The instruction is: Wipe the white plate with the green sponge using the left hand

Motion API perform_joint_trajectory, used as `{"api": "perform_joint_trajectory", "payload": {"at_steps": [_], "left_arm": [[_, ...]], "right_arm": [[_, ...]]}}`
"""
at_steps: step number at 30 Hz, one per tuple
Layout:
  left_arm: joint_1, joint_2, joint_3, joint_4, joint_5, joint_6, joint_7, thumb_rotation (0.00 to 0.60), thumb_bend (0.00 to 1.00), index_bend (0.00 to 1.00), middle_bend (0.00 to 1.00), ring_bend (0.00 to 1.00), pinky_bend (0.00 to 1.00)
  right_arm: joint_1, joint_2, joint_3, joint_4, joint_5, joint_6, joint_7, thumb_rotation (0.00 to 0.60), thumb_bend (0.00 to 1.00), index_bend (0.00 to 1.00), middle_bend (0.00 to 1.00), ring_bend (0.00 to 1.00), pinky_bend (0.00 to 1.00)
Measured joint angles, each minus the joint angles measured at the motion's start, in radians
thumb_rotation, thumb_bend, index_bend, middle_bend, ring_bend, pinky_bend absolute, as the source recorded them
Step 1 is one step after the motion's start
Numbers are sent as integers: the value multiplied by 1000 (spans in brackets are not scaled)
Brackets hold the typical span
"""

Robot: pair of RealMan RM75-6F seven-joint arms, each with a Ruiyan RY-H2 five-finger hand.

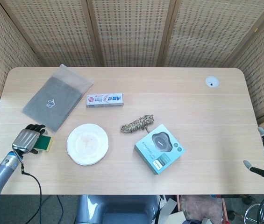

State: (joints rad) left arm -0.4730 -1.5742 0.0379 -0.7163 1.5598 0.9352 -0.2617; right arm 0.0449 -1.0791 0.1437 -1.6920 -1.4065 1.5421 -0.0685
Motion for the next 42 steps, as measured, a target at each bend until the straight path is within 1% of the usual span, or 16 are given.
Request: {"api": "perform_joint_trajectory", "payload": {"at_steps": [6, 10, 16, 19, 23, 27, 31, 35, 39, 42], "left_arm": [[3, 6, 10, -10, -2, 4, 7, 600, 0, 350, 218, 157, 221], [7, -8, 6, 2, -11, 16, 10, 600, 6, 387, 241, 160, 270], [8, -30, 4, 23, -22, 17, 7, 600, 23, 419, 292, 228, 339], [10, -36, 3, 31, -24, 27, 5, 600, 45, 445, 364, 298, 392], [13, -40, -1, 38, -22, 59, -13, 600, 71, 504, 454, 380, 463], [13, -30, -5, 28, -14, 104, -53, 600, 94, 530, 471, 394, 480], [3, 6, -7, -37, 2, 133, -83, 600, 95, 532, 473, 394, 484], [-15, 51, -16, -146, 20, 172, -85, 600, 97, 532, 473, 395, 484], [-50, 99, -36, -299, 32, 183, -40, 600, 101, 536, 478, 399, 488], [-87, 123, -57, -416, 25, 159, 26, 600, 107, 536, 478, 399, 489]], "right_arm": [[0, 3, 0, -1, 1, -3, 6, 600, 0, 49, 0, 0, 0], [2, 3, -2, 0, 3, -8, 4, 600, 0, 50, 0, 0, 0], [3, 2, -3, -3, 2, -9, -1, 600, 0, 50, 0, 0, 0], [3, 3, -4, -5, 1, -11, 3, 600, 0, 49, 0, 0, 0], [2, 6, -5, -6, 1, -10, 8, 600, 0, 50, 0, 0, 0], [1, 9, -4, -7, -1, -8, 12, 600, 0, 50, 0, 0, 0], [1, 9, -3, -8, -1, -6, 13, 600, 0, 50, 0, 0, 0], [3, 7, -4, -7, -7, -5, 5, 600, 0, 50, 0, 0, 0], [3, 8, -7, -11, -16, -2, 3, 600, 0, 49, 0, 0, 0], [1, 10, -8, -14, -18, 0, 7, 600, 0, 50, 0, 0, 0]]}}
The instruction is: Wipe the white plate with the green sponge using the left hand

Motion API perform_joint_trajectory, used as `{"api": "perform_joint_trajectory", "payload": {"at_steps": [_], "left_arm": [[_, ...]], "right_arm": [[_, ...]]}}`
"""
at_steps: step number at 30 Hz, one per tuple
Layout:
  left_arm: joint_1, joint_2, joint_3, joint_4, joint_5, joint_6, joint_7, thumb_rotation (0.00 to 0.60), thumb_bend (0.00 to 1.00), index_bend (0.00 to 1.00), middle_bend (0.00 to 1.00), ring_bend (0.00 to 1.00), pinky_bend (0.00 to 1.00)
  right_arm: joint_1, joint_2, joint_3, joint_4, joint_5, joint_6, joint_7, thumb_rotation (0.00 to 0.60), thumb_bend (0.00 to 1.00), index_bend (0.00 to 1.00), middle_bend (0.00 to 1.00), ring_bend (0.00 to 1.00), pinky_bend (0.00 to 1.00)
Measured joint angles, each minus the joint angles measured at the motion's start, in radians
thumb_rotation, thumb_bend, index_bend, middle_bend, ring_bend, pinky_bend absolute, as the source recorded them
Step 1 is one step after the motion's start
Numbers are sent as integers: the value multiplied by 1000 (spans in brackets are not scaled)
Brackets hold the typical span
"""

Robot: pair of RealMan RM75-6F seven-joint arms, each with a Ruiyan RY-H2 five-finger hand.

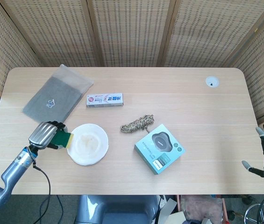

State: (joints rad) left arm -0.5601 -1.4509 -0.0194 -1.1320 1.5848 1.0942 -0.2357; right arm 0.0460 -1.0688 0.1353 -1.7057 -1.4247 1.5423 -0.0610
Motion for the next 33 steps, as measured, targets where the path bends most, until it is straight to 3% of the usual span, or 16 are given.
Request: {"api": "perform_joint_trajectory", "payload": {"at_steps": [4, 10, 24, 33], "left_arm": [[-61, 6, -31, -90, -37, -94, 100, 600, 125, 536, 478, 399, 490], [-126, -59, -64, -108, -109, -197, 180, 600, 155, 544, 483, 404, 497], [-179, -268, -54, 113, -174, -302, 171, 600, 155, 547, 484, 405, 499], [-166, -316, -37, 167, -175, -297, 95, 600, 166, 551, 494, 412, 504]], "right_arm": [[0, 3, -4, -2, -2, -6, 2, 600, 0, 50, 0, 0, 0], [3, 6, -3, -5, 5, -14, 1, 600, 0, 50, 0, 0, 0], [2, 20, 6, -9, 23, -17, 31, 600, 0, 50, 0, 0, 0], [5, 23, 9, -3, 32, -26, 40, 600, 0, 50, 0, 0, 0]]}}
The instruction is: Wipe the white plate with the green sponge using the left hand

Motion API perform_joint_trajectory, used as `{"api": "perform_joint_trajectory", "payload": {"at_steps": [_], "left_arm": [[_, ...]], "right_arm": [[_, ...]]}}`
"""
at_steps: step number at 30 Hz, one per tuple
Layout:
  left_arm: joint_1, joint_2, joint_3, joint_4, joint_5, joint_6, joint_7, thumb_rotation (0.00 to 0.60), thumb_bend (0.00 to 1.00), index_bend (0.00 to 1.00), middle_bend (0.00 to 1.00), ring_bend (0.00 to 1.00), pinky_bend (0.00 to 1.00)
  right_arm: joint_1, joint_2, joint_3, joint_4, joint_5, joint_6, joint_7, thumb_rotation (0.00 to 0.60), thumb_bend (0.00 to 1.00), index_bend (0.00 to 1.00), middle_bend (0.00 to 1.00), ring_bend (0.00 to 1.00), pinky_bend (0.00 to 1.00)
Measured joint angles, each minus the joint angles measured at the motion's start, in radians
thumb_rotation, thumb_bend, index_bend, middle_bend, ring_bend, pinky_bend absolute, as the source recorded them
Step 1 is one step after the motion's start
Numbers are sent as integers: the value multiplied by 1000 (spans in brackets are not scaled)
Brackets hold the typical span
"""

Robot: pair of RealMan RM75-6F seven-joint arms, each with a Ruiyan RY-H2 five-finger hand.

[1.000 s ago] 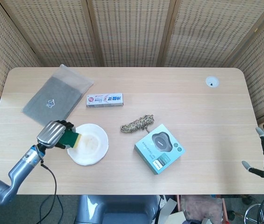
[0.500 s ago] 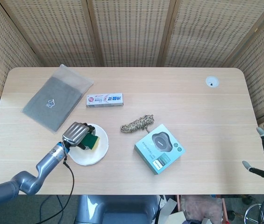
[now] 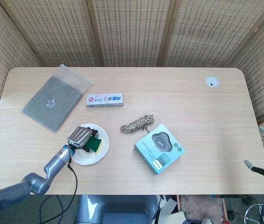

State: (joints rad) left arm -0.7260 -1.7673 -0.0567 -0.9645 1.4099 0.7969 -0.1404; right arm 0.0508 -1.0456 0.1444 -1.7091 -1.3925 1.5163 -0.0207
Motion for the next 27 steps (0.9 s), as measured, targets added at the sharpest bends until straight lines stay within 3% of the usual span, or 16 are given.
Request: {"api": "perform_joint_trajectory", "payload": {"at_steps": [10, 19, 27], "left_arm": [[2, -1, 1, 19, 28, 45, -44, 600, 169, 554, 498, 414, 506], [-3, 104, -21, -80, 29, 85, -2, 600, 169, 554, 498, 414, 506], [4, 61, 11, -8, 28, 59, 8, 600, 179, 561, 508, 422, 513]], "right_arm": [[-1, 3, 2, -2, 3, 2, 6, 600, 0, 50, 0, 0, 0], [-1, 8, 1, -5, 2, -1, 8, 600, 0, 50, 0, 0, 0], [2, 6, 2, -7, 9, -6, 4, 600, 0, 50, 0, 0, 0]]}}
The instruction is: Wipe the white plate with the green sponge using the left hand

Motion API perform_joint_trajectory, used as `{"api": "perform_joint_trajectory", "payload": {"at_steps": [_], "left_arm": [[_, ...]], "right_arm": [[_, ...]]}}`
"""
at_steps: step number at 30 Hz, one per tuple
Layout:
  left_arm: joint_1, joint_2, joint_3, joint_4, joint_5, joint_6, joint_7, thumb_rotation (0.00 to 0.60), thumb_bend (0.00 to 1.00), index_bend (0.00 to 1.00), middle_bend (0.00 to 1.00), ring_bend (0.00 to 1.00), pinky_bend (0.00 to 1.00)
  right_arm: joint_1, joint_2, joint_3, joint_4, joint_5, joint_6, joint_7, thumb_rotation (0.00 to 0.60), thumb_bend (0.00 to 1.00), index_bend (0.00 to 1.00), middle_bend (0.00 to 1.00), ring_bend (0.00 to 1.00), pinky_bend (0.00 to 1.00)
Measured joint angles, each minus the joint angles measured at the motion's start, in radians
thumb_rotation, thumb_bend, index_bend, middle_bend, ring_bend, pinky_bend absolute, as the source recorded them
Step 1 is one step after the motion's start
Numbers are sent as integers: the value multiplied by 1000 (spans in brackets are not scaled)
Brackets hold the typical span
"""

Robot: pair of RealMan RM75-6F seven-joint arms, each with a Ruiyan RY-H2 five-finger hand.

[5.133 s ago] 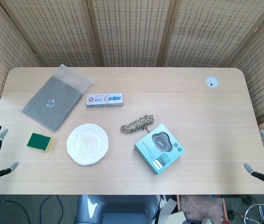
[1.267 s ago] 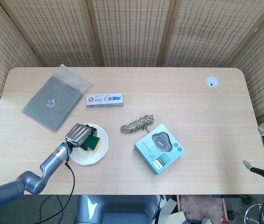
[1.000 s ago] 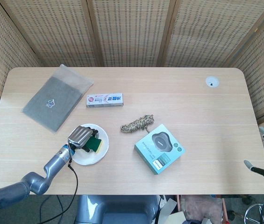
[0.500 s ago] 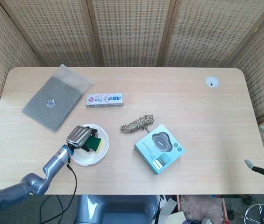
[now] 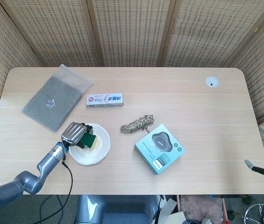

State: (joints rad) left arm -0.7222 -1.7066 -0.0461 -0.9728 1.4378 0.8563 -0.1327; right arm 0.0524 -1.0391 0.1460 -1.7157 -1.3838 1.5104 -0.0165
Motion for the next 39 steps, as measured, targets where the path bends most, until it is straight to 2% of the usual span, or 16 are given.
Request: {"api": "perform_joint_trajectory", "payload": {"at_steps": [11, 19, 25, 30, 39], "left_arm": [[9, -62, 33, 86, 23, -9, -45, 600, 184, 562, 509, 423, 514], [6, -28, 24, 55, 49, 47, -58, 600, 183, 563, 511, 424, 514], [-9, 33, 0, -10, 51, 69, -7, 600, 184, 563, 511, 423, 506], [-22, 58, -9, -26, 36, 44, 61, 600, 183, 563, 511, 423, 506], [-27, 15, 3, 47, -3, -25, 120, 600, 183, 571, 511, 423, 506]], "right_arm": [[-1, 4, 1, -2, 0, 1, 9, 600, 0, 50, 0, 0, 0], [-2, 9, 2, -6, 1, 4, 12, 600, 0, 50, 0, 0, 0], [-1, 9, 3, -7, 3, 3, 10, 600, 0, 50, 0, 0, 0], [-2, 9, 2, -9, 1, 4, 8, 600, 0, 50, 0, 0, 0], [2, 5, 0, -8, 2, -1, -2, 600, 0, 50, 0, 0, 0]]}}
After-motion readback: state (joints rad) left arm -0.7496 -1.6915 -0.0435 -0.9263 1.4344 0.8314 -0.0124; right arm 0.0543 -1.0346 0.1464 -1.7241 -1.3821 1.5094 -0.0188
